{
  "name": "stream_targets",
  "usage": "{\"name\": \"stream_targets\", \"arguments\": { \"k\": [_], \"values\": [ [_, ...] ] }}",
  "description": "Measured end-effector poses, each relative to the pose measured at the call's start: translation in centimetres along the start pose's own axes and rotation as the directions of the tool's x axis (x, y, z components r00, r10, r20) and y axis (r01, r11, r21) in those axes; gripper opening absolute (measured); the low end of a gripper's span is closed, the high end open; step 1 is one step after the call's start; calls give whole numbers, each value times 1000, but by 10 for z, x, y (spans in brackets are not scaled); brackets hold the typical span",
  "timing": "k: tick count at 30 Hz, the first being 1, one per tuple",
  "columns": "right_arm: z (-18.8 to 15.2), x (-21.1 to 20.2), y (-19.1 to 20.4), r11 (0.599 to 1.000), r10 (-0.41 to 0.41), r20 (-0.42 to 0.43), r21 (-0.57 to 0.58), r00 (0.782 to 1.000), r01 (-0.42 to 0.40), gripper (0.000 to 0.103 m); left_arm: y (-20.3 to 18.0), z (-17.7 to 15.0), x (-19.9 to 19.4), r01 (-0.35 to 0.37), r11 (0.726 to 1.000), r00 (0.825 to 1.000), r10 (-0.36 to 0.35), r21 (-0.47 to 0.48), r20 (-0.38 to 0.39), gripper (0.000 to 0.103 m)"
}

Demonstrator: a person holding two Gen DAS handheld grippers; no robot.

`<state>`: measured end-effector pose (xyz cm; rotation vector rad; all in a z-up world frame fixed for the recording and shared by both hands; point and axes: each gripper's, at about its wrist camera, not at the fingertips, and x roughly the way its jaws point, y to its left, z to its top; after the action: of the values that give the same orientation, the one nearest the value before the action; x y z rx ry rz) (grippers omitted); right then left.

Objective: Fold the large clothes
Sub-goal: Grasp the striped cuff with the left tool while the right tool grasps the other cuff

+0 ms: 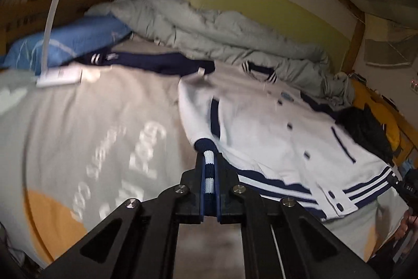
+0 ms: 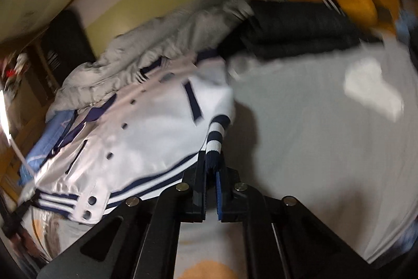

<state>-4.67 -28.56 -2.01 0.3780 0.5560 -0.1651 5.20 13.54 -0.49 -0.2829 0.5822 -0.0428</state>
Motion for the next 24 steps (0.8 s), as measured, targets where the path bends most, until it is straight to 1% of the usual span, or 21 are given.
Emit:
{"name": "stream_targets", "arguments": {
  "k": [1, 3, 5, 7, 8, 10, 11, 13, 14, 15, 16, 18, 20, 21, 22, 23, 24],
  "values": [
    [10, 0, 6, 999, -8, 7, -32, 1000, 8, 5, -6, 16, 3, -19, 1000, 1000, 19, 21, -2, 7],
    [38, 6, 15, 997, -11, 0, -70, 1000, 11, 5, -12, 32, 13, -65, 996, 998, 65, 59, -5, 7],
    [68, 20, 14, 999, 14, -24, -44, 1000, -15, 5, -17, 51, 32, -115, 988, 993, 117, 100, -16, 7],
    [93, 45, 11, 1000, 11, -68, -23, 998, -12, 4, -21, 62, 59, -148, 982, 987, 155, 119, -49, 7],
    [101, 58, 11, 1000, 0, -88, -21, 996, -1, 5, -22, 65, 80, -169, 977, 981, 179, 127, -72, 7],
    [111, 93, 17, 997, -51, -125, -67, 991, 43, 4, -22, 69, 114, -194, 972, 973, 208, 134, -103, 7],
    [111, 109, 19, 995, -81, -131, -76, 988, 71, 4, -21, 69, 130, -208, 968, 967, 225, 139, -117, 7],
    [108, 138, 18, 994, -101, -145, -53, 984, 94, 5, -19, 65, 160, -226, 963, 956, 248, 146, -157, 7],
    [106, 150, 17, 994, -105, -152, -45, 983, 99, 5, -17, 62, 175, -228, 963, 950, 252, 146, -183, 7],
    [104, 160, 16, 994, -109, -156, -48, 982, 102, 5, -16, 59, 183, -227, 963, 948, 253, 147, -192, 7],
    [103, 167, 14, 993, -109, -161, -57, 981, 101, 5, -13, 55, 191, -217, 964, 951, 245, 153, -190, 7],
    [103, 177, 12, 994, -94, -178, -75, 980, 82, 6, -14, 53, 192, -193, 967, 960, 222, 166, -172, 7],
    [106, 180, 8, 995, -73, -193, -80, 978, 58, 12, -12, 53, 188, -165, 972, 967, 193, 169, -166, 11],
    [108, 179, 7, 997, -55, -193, -71, 980, 42, 21, -10, 54, 184, -149, 977, 969, 176, 155, -174, 13],
    [110, 176, 6, 997, -44, -185, -64, 982, 33, 41, -10, 55, 178, -141, 979, 971, 166, 147, -174, 23],
    [112, 170, 6, 997, -53, -163, -67, 985, 42, 52, -10, 57, 170, -128, 982, 975, 150, 138, -165, 35],
    [114, 164, 8, 995, -73, -132, -76, 989, 63, 72, -10, 60, 160, -138, 980, 977, 158, 141, -146, 72]
  ]
}}
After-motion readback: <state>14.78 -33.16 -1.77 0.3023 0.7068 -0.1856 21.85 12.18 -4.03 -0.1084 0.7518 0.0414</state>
